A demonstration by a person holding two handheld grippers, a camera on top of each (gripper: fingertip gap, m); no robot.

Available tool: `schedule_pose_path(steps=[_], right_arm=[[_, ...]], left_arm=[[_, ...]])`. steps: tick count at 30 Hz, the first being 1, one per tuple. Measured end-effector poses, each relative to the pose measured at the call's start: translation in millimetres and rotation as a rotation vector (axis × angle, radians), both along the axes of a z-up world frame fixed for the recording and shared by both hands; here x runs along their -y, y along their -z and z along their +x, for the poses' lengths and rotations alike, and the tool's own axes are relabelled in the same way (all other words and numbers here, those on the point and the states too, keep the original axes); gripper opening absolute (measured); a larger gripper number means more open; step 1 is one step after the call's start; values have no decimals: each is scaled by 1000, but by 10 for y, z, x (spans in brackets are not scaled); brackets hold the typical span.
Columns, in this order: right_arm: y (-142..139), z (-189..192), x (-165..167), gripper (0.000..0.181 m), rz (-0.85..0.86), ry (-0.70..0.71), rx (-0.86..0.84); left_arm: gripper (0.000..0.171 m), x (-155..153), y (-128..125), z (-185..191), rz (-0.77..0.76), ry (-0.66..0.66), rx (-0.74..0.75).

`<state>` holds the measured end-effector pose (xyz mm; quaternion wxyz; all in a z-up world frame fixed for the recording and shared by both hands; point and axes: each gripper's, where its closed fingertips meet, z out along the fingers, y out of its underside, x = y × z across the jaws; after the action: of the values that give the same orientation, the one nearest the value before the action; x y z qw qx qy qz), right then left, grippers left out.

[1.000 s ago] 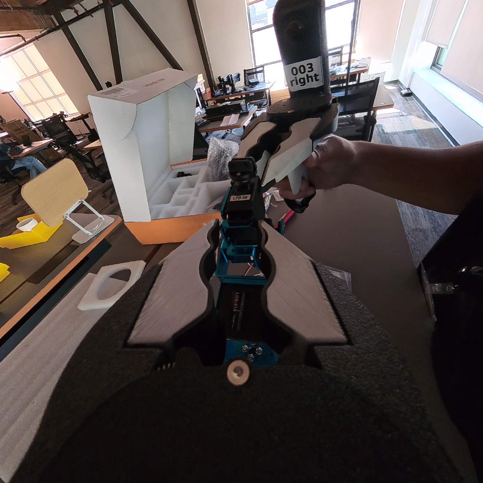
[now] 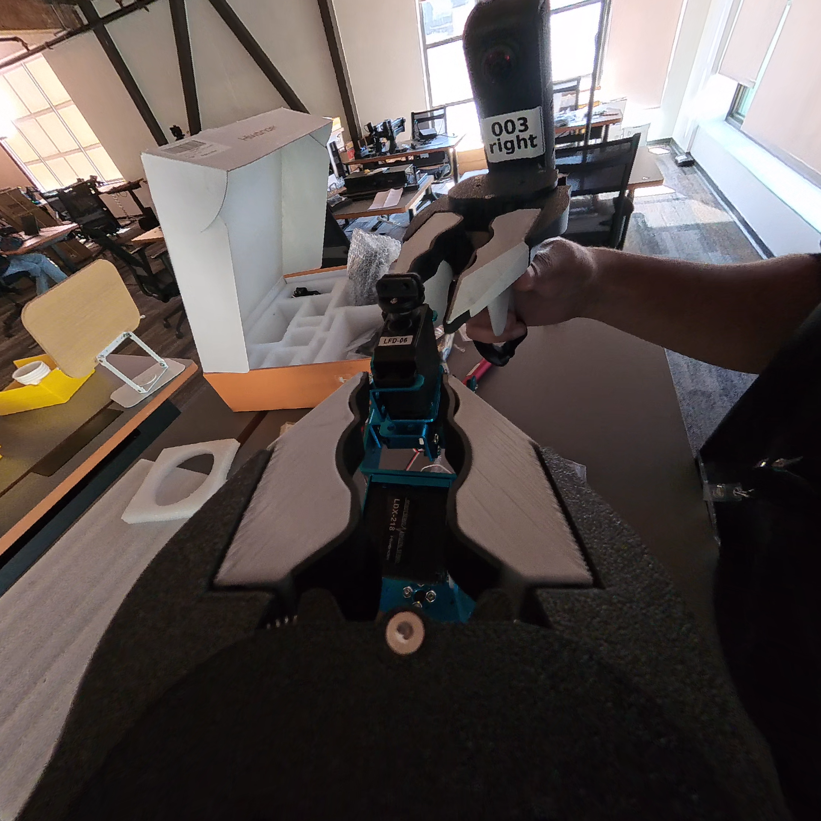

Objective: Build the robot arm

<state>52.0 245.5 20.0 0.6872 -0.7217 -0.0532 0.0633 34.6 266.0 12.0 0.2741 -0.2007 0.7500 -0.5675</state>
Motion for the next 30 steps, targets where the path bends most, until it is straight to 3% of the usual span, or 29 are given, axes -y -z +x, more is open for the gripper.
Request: schedule_pose_path(steps=[8, 13, 18, 21, 24, 27, 30], right_arm=[[0, 19, 12, 28, 6, 3, -12], [-22, 95, 203, 28, 25, 51, -54], [471, 114, 574, 30, -148, 131, -124], [933, 12, 763, 33, -317, 159, -159], [1192, -192, 806, 32, -367, 156, -222], [1404, -543, 696, 32, -407, 100, -313], [1569, -955, 447, 31, -447, 31, -354]], left_arm=[[31, -12, 3, -1, 14, -13, 4], [31, -73, -11, -57, -4, -39, -6], [35, -224, 89, -333, -96, -121, -98], [36, -480, 388, -630, -188, -277, -229], [37, -896, 945, -1084, -240, -546, -405], [37, -1361, 1430, -1680, -256, -811, -525], [38, -1844, 1723, -2168, -289, -1027, -575]])
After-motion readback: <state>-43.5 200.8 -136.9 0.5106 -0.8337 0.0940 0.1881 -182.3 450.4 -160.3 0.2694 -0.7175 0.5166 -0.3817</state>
